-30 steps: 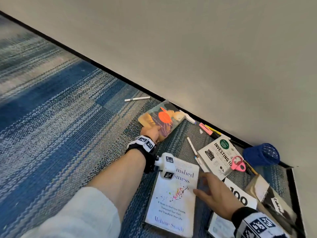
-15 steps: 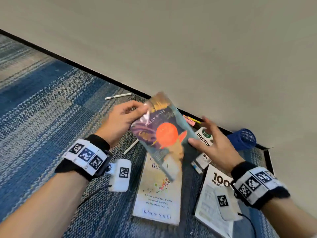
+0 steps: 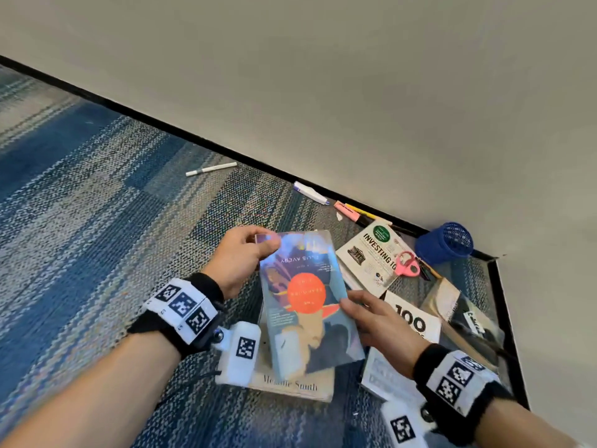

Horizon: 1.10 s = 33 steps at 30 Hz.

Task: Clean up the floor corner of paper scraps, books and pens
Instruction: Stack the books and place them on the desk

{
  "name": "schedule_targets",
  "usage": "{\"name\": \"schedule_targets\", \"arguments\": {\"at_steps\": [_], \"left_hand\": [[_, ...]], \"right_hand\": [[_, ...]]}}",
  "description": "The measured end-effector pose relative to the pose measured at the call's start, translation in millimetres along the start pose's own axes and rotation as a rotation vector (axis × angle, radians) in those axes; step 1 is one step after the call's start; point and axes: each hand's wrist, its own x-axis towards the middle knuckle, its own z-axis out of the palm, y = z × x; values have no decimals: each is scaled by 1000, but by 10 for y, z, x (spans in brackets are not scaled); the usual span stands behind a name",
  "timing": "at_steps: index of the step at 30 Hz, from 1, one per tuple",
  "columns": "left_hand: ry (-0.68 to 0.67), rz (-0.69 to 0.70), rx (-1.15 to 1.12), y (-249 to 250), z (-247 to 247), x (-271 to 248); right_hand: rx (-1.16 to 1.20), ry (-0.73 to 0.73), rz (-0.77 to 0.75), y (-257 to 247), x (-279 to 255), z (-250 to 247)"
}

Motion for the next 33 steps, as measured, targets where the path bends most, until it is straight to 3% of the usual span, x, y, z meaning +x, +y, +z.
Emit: {"name": "schedule_targets", "arguments": {"at_steps": [2,4,7,9,11,13,15,17,19,21,22,23,25,27,30,33], "left_hand": [[40,-13,-140,35,8,-22],[58,-8,-188,69,27,-44],[-2,-61,-182,121,-36,-82],[-153,-160,-44,120,-128,-107],[-225,-118,342,96,-178,-144],[-71,-5,638,122,-133,-213],[23,24,627,221,-9,-321],[-64,-58,412,329,130,-400],[-204,-177,119,436,236,-429],[-299,-252,-74,456,294,-428],[-309,-249,-78,395,311,-414],[-285,-235,-23,296,321,-402],[-177,-239,125,-20,305,-365],[-41,-254,216,-331,252,-356],[58,-193,418,-615,232,-339],[52,-73,783,-677,271,-361]], "right_hand": [[-21,-97,47,9,-46,-89],[17,-79,58,-35,-79,-121],[91,189,-46,-181,-34,-206],[222,348,-131,-320,38,-354],[283,441,-186,-478,83,-454],[92,531,-251,-649,60,-454],[-53,621,-397,-793,-4,-395],[-127,677,-623,-914,-133,-265],[-420,696,-865,-951,-286,-55],[-821,589,-1076,-823,-410,231],[-972,486,-1113,-684,-425,357],[-1036,371,-1092,-545,-430,463],[-897,177,-849,-335,-327,529],[-658,215,-522,-165,-82,376],[-787,321,-125,75,279,18],[-809,302,0,215,345,-81]]}}
